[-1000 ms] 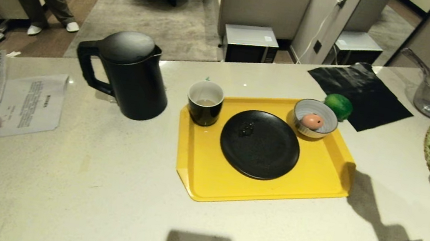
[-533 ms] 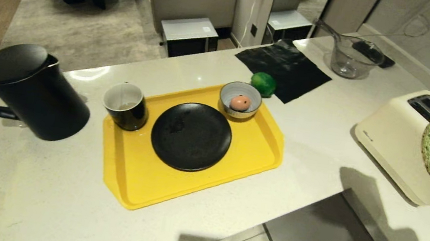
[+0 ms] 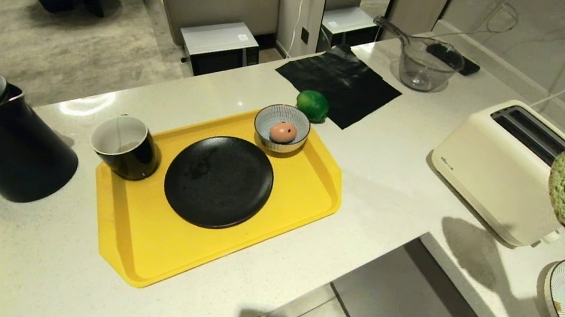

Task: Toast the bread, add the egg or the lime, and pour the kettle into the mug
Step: Put the bread slices in the toaster

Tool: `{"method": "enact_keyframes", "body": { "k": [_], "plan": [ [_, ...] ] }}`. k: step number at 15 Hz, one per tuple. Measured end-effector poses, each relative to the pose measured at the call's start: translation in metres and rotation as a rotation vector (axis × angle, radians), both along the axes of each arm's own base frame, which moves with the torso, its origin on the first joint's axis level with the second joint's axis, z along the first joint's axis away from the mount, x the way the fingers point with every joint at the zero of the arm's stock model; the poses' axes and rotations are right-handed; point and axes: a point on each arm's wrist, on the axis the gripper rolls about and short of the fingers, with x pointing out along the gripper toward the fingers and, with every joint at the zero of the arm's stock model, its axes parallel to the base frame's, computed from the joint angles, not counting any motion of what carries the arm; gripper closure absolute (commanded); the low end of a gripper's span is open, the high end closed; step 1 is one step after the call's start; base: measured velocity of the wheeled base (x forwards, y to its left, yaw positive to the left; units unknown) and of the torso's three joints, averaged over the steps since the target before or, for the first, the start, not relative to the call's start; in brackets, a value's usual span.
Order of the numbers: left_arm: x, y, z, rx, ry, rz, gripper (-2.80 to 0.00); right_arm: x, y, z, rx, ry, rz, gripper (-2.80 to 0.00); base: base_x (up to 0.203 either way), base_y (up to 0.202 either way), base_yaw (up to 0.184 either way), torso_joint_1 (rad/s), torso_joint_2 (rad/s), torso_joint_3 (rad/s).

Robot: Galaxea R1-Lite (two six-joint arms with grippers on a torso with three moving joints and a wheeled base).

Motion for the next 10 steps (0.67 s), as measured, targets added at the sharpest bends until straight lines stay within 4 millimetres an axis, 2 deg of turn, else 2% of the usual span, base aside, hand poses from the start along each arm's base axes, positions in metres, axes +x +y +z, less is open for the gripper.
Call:
{"method": "enact_keyframes", "body": {
  "k": [5, 10],
  "plan": [
    [0.000, 0.000, 0.000, 0.000, 0.000, 0.001, 0.00, 0.025, -0.007, 0.009, -0.216, -0.084, 0.014, 0.00, 0.000, 0.000, 0.000, 0.000, 0.00, 0.000],
    [0.000, 0.000, 0.000, 0.000, 0.000, 0.000, 0.00, 0.065, -0.022, 0.026, -0.290, -0.199, -0.153, 0.00, 0.000, 0.000, 0.000, 0.000, 0.00, 0.000]
  ]
}}
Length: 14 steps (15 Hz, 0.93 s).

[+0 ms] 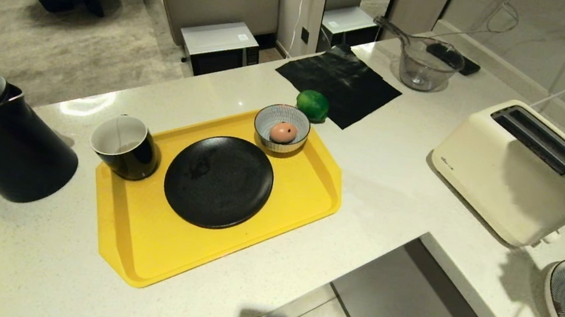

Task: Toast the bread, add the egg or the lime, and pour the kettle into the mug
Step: Put the bread slices in the toaster

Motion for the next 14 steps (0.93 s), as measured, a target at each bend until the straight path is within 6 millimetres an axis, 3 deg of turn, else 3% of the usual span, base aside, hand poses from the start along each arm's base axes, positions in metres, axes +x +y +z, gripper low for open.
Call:
{"method": "enact_keyframes", "body": {
  "k": [6, 11, 14],
  "plan": [
    [0.000, 0.000, 0.000, 0.000, 0.000, 0.000, 0.00, 0.048, -0.024, 0.020, -0.021, -0.072, -0.137, 0.00, 0.000, 0.000, 0.000, 0.000, 0.00, 0.000],
    [0.000, 0.000, 0.000, 0.000, 0.000, 0.000, 0.00, 0.081, -0.036, 0.006, -0.027, 0.051, -0.097, 0.00, 0.000, 0.000, 0.000, 0.000, 0.00, 0.000],
    [0.000, 0.000, 0.000, 0.000, 0.000, 0.001, 0.00, 0.095, -0.048, 0.000, -0.124, 0.096, -0.082, 0.00, 0.000, 0.000, 0.000, 0.000, 0.00, 0.000]
  ]
}}
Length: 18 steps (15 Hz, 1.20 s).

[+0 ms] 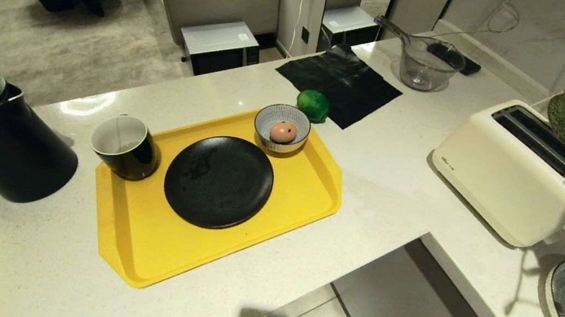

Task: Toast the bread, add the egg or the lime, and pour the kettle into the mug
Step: Put the bread slices in the toaster

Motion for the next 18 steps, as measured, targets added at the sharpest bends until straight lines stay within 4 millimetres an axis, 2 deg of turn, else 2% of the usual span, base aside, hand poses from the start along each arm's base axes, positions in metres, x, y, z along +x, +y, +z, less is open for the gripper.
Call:
{"method": "enact_keyframes", "body": {
  "k": [6, 15, 18],
  "plan": [
    [0.000, 0.000, 0.000, 0.000, 0.000, 0.000, 0.00, 0.020, -0.021, -0.013, -0.087, 0.064, -0.033, 0.00, 0.000, 0.000, 0.000, 0.000, 0.00, 0.000],
    [0.000, 0.000, 0.000, 0.000, 0.000, -0.001, 0.00, 0.039, -0.031, -0.025, -0.099, 0.094, -0.022, 0.00, 0.000, 0.000, 0.000, 0.000, 0.00, 0.000],
    [0.000, 0.000, 0.000, 0.000, 0.000, -0.001, 0.00, 0.044, -0.031, -0.029, -0.114, 0.095, 0.044, 0.00, 0.000, 0.000, 0.000, 0.000, 0.00, 0.000]
  ]
}}
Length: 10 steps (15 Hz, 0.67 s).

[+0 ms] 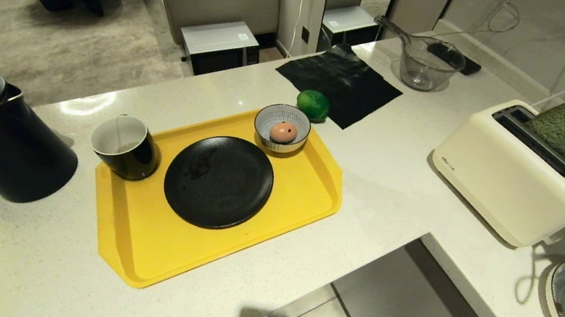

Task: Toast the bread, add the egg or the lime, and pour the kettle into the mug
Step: Put the bread slices in the toaster

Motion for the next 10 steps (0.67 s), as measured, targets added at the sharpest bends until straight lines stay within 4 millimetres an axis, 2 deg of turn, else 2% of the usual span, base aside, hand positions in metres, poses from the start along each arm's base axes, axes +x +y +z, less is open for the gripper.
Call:
{"method": "enact_keyframes", "body": {
  "k": [5, 6, 10],
  "plan": [
    [0.0000, 0.0000, 0.0000, 0.000, 0.000, 0.000, 0.00, 0.0010, 0.0001, 0.0029, -0.015, -0.008, 0.011, 0.00, 0.000, 0.000, 0.000, 0.000, 0.00, 0.000],
    [0.0000, 0.0000, 0.0000, 0.000, 0.000, 0.000, 0.00, 0.0008, 0.0002, 0.0036, -0.018, -0.010, 0.011, -2.80, 0.000, 0.000, 0.000, 0.000, 0.00, 0.000],
    [0.0000, 0.0000, 0.0000, 0.000, 0.000, 0.000, 0.00, 0.0005, 0.0003, 0.0034, -0.026, -0.009, 0.012, -2.80, 0.000, 0.000, 0.000, 0.000, 0.00, 0.000]
  ]
}}
